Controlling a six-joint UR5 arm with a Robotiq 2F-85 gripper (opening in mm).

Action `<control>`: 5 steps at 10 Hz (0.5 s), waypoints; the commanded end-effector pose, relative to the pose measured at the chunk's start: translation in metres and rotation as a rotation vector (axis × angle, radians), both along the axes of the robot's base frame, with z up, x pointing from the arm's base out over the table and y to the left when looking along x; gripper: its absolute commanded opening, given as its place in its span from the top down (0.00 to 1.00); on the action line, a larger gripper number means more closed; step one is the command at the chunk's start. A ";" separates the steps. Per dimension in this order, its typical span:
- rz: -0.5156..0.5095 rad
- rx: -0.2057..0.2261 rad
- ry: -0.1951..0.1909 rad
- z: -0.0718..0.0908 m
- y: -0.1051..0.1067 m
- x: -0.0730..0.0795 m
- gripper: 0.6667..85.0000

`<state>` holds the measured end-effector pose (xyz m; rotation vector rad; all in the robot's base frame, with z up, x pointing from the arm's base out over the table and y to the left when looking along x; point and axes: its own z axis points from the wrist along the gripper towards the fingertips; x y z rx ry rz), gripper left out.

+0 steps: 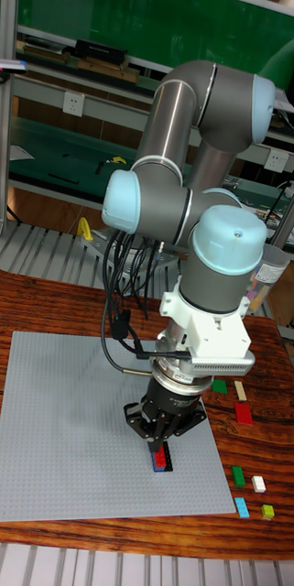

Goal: Build with small Lego blocks

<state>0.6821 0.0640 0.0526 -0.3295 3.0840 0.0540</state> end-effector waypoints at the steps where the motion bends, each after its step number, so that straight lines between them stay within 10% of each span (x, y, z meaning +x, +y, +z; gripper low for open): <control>1: -0.038 0.031 -0.010 0.002 0.006 0.003 0.99; 5: -0.111 0.038 -0.026 -0.002 0.046 -0.006 0.99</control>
